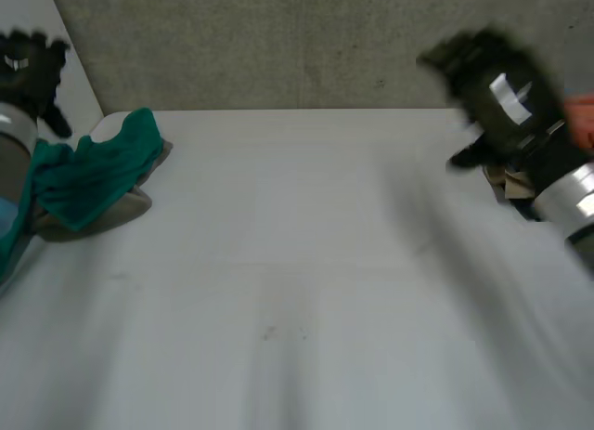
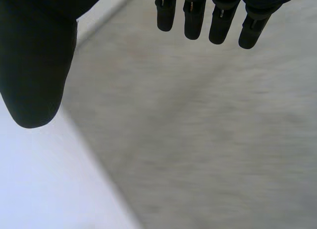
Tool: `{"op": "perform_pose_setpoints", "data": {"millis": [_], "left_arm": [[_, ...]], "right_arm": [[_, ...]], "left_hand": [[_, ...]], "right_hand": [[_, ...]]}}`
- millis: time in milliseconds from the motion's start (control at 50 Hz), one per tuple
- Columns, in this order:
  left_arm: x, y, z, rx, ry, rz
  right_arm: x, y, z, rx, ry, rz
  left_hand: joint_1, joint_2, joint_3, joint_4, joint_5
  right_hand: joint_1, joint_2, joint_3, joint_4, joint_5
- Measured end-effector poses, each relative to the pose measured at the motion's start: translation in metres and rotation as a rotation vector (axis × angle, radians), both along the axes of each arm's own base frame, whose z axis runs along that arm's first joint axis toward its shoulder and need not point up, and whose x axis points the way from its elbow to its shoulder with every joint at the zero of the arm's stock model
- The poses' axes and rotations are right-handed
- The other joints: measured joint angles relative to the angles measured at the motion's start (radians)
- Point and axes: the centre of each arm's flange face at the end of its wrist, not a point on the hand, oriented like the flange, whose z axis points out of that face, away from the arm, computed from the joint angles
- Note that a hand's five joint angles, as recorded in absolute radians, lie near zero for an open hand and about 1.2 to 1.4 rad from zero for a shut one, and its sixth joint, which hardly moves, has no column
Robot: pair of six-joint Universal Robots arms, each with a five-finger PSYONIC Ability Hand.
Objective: Fold the laundry.
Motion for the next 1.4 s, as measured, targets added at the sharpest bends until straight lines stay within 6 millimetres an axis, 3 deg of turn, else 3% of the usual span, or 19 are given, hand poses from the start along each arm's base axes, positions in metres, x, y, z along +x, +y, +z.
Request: {"op": "perform_pose_setpoints", "data": {"millis": [100, 180, 240, 360, 380, 480, 580, 660, 700, 740, 800, 880, 920, 960, 980, 1040, 1080, 1220, 1400], "left_arm": [[0.025, -0.037, -0.061, 0.104, -0.104, 0.0], [0.049, -0.065, -0.112, 0.174, -0.175, 0.02], [0.06, -0.076, -0.136, 0.201, -0.198, 0.032], [0.062, -0.084, -0.153, 0.217, -0.206, 0.016], [0.058, -0.084, -0.154, 0.217, -0.205, 0.004], [0.04, -0.08, -0.144, 0.196, -0.203, -0.026], [0.01, -0.065, -0.1, 0.125, -0.174, -0.049], [-0.018, -0.038, -0.042, 0.035, -0.072, -0.093], [-0.028, -0.027, -0.026, 0.015, -0.027, -0.121], [-0.056, 0.004, 0.006, -0.015, 0.091, -0.212], [-0.093, 0.049, 0.029, -0.001, 0.227, -0.363], [-0.132, 0.099, 0.029, 0.076, 0.326, -0.535], [-0.164, 0.135, 0.011, 0.172, 0.356, -0.66], [-0.181, 0.154, -0.003, 0.229, 0.354, -0.717], [-0.199, 0.173, -0.021, 0.29, 0.339, -0.774], [-0.222, 0.2, -0.05, 0.376, 0.287, -0.836], [-0.229, 0.21, -0.063, 0.413, 0.241, -0.84], [-0.222, 0.214, -0.064, 0.419, 0.135, -0.731], [-0.173, 0.194, -0.028, 0.342, 0.15, -0.49]], "right_arm": [[0.021, 0.033, -0.045, 0.184, 0.101, 0.067], [0.026, 0.048, -0.08, 0.302, 0.214, 0.066], [0.026, 0.052, -0.094, 0.335, 0.269, 0.051], [0.024, 0.051, -0.103, 0.343, 0.306, 0.029], [0.023, 0.051, -0.102, 0.339, 0.307, 0.025], [0.022, 0.049, -0.098, 0.323, 0.299, 0.014], [0.017, 0.044, -0.086, 0.294, 0.278, -0.024], [0.009, 0.038, -0.074, 0.264, 0.256, -0.07], [0.006, 0.036, -0.07, 0.253, 0.25, -0.085], [0.001, 0.031, -0.061, 0.229, 0.235, -0.121], [-0.007, 0.025, -0.049, 0.204, 0.209, -0.172], [-0.015, 0.02, -0.039, 0.197, 0.172, -0.221], [-0.02, 0.016, -0.034, 0.203, 0.138, -0.25], [-0.022, 0.015, -0.033, 0.208, 0.128, -0.257], [-0.023, 0.014, -0.033, 0.213, 0.118, -0.262], [-0.024, 0.013, -0.033, 0.221, 0.111, -0.265], [-0.024, 0.012, -0.034, 0.227, 0.109, -0.267], [-0.025, 0.007, -0.03, 0.216, 0.105, -0.269], [-0.019, 0.002, -0.002, 0.199, 0.13, -0.199]], "left_hand": [[0.004, 0.002, 0.001, 0.002, 0.0], [0.173, 0.146, 0.134, 0.143, 0.126], [0.339, 0.298, 0.291, 0.3, 0.282], [0.757, 0.722, 0.697, 0.71, 0.684], [0.909, 0.929, 0.91, 0.935, 0.899], [0.908, 0.971, 0.96, 0.99, 0.916], [0.908, 0.977, 0.972, 0.99, 0.916], [0.908, 0.986, 0.978, 0.991, 0.916], [0.908, 0.987, 0.978, 0.992, 0.916], [0.908, 0.989, 0.98, 0.994, 0.916], [0.908, 0.989, 0.98, 0.994, 0.928], [0.908, 0.989, 0.981, 0.994, 0.928], [0.908, 0.988, 0.981, 0.994, 0.928], [0.908, 0.982, 0.975, 0.986, 0.928], [0.713, 0.749, 0.765, 0.77, 0.742], [0.167, 0.276, 0.281, 0.275, 0.247], [0.009, 0.054, 0.057, 0.051, 0.037], [0.001, 0.005, 0.005, 0.002, -0.002], [0.001, 0.005, 0.005, 0.002, -0.002]], "right_hand": [[0.0, 0.0, 0.0, 0.0, 0.0], [0.0, 0.0, 0.0, 0.0, 0.0], [0.0, 0.0, 0.0, 0.0, 0.0], [0.0, 0.0, -0.001, 0.0, 0.0], [0.0, 0.0, 0.0, 0.0, 0.0], [0.0, 0.0, 0.0, 0.0, 0.0], [0.0, 0.0, 0.0, 0.0, 0.0], [0.0, 0.0, 0.0, 0.0, 0.0], [0.0, 0.0, -0.001, 0.0, 0.0], [0.0, 0.0, 0.0, 0.0, 0.0], [0.0, 0.0, 0.0, 0.0, 0.0], [0.0, 0.0, 0.0, 0.0, 0.0], [0.0, 0.0, 0.0, 0.0, 0.0], [0.0, 0.0, -0.001, 0.0, 0.0], [0.0, 0.0, 0.0, 0.0, 0.0], [0.0, 0.0, 0.0, 0.0, 0.0], [0.0, 0.0, 0.0, 0.0, 0.0], [0.0, 0.0, 0.0, 0.0, 0.0], [0.0, 0.0, 0.0, 0.0, 0.0]]}}
